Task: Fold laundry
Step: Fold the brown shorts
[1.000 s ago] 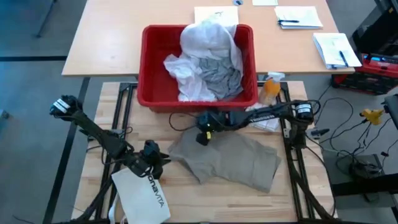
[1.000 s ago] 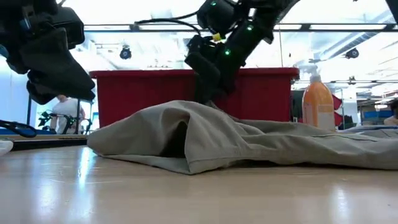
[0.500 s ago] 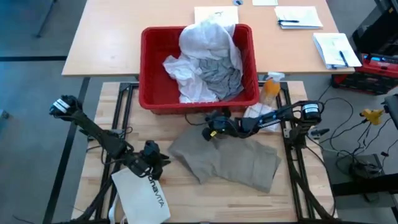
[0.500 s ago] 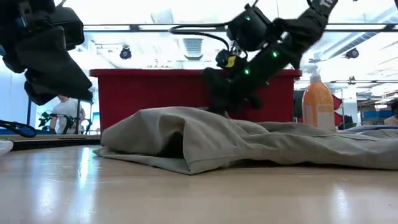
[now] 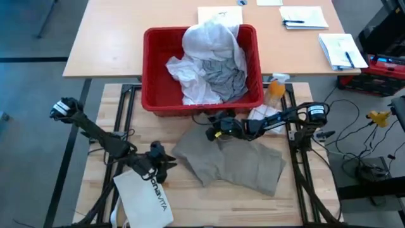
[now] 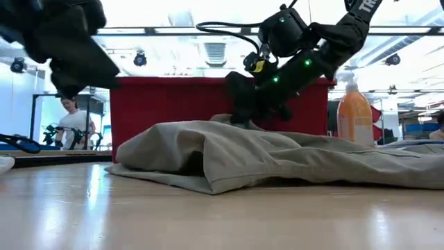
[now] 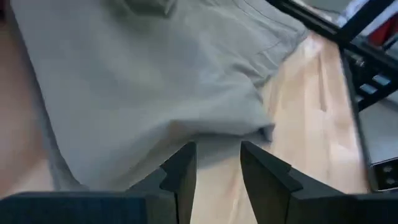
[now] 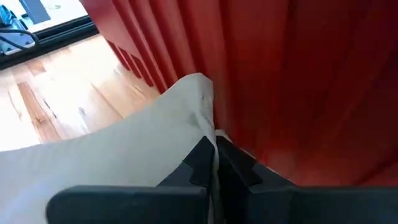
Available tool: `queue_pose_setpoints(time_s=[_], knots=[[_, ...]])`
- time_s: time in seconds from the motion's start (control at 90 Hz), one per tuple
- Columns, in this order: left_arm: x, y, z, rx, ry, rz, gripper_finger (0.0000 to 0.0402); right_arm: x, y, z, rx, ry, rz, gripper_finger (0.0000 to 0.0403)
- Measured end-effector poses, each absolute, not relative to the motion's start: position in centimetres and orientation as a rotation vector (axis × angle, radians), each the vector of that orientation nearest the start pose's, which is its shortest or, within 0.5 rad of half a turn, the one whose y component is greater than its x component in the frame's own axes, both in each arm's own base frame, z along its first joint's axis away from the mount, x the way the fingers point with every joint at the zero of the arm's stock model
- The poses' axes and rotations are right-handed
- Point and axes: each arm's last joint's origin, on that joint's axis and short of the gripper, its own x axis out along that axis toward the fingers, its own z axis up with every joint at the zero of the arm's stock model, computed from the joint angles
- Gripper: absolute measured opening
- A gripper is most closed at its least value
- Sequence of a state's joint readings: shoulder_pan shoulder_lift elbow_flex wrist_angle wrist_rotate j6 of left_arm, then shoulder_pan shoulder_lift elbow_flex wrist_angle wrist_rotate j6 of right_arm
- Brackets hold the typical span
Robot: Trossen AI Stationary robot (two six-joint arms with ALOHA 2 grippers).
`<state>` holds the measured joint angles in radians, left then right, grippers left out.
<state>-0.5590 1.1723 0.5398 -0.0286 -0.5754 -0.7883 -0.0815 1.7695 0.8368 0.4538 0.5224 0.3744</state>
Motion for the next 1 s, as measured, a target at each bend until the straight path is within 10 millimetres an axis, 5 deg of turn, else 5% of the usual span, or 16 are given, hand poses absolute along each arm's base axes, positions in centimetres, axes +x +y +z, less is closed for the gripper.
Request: queue_pose_setpoints(time_s=[0.244,0.667,1.0], knots=[[21.8,-8.1,17.6,-0.381,0.634,0.242,0.0107,34.6,-4.4,15.8,0.24,0.365,-0.674,0.0],[23.7,-7.1,15.3,-0.316,0.688,0.239,0.0064,34.6,-4.4,15.7,0.251,0.378,-0.644,0.0],[23.0,-6.8,13.7,-0.35,0.875,0.318,0.0063,34.6,-4.4,15.6,0.254,0.386,-0.628,0.0]])
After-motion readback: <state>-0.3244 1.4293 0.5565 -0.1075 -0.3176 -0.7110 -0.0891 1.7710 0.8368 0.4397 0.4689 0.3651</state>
